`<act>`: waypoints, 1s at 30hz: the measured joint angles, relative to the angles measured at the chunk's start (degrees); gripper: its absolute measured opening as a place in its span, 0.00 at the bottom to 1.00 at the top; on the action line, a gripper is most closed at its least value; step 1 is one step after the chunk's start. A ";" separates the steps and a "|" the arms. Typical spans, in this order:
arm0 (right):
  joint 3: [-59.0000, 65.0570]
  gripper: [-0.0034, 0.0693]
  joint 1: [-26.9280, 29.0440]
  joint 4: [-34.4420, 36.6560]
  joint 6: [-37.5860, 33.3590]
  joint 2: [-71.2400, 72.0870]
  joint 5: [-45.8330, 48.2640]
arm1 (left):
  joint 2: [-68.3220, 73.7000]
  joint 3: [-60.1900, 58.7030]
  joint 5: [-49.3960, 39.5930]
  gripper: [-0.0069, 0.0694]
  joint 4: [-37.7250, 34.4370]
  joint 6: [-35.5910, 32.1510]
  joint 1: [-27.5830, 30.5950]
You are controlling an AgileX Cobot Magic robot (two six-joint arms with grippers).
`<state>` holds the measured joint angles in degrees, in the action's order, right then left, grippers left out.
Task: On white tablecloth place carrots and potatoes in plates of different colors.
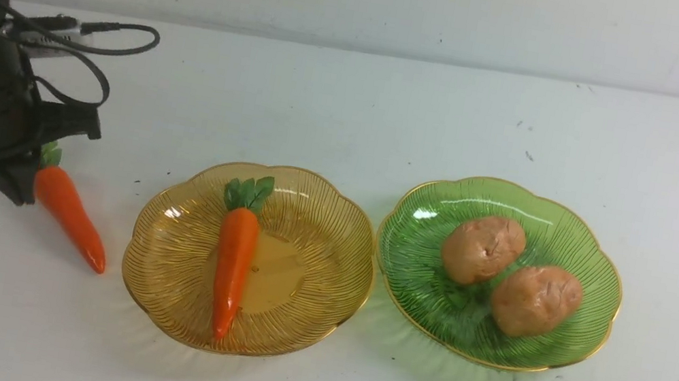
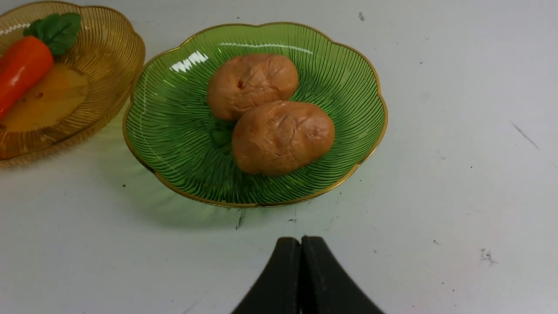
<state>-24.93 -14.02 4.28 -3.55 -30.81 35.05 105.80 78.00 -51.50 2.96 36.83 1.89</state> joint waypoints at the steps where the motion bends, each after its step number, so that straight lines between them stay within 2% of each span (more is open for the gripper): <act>1: 0.00 0.03 0.00 0.00 0.00 0.00 0.00 | 0.38 0.00 0.16 0.33 0.67 0.56 0.00; 5: 0.00 0.03 0.00 0.00 -0.02 0.00 -0.11 | 2.17 0.00 1.82 0.47 1.45 1.86 0.00; 12: 0.00 0.03 0.00 0.00 -0.02 0.00 -1.75 | 5.67 0.00 4.64 0.64 1.17 2.93 0.00; 17: 0.00 0.03 0.00 0.00 -0.06 0.00 -2.46 | 8.70 0.00 4.92 0.68 1.16 4.85 0.00; 21: 0.00 0.03 0.00 0.00 -0.06 0.00 -2.46 | 10.56 0.06 5.25 0.62 1.10 4.51 0.00; 24: 0.00 0.03 0.00 0.00 -0.06 0.00 -2.46 | 10.61 0.10 4.99 0.49 1.08 2.25 0.00; 25: 0.00 0.03 0.00 0.00 -0.06 0.00 -2.46 | 10.55 0.10 4.59 0.41 1.08 1.13 0.00; 26: 0.00 0.03 0.00 0.00 -0.06 0.00 -2.46 | 10.46 0.10 4.18 0.37 1.08 0.29 0.00; 30: 0.00 0.03 0.00 0.00 -0.06 0.00 -2.46 | 8.30 0.59 2.53 0.34 -0.28 -4.87 -0.14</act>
<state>-24.93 -14.02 4.28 -3.61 -30.81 32.58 114.10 78.59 -48.97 2.68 31.95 1.76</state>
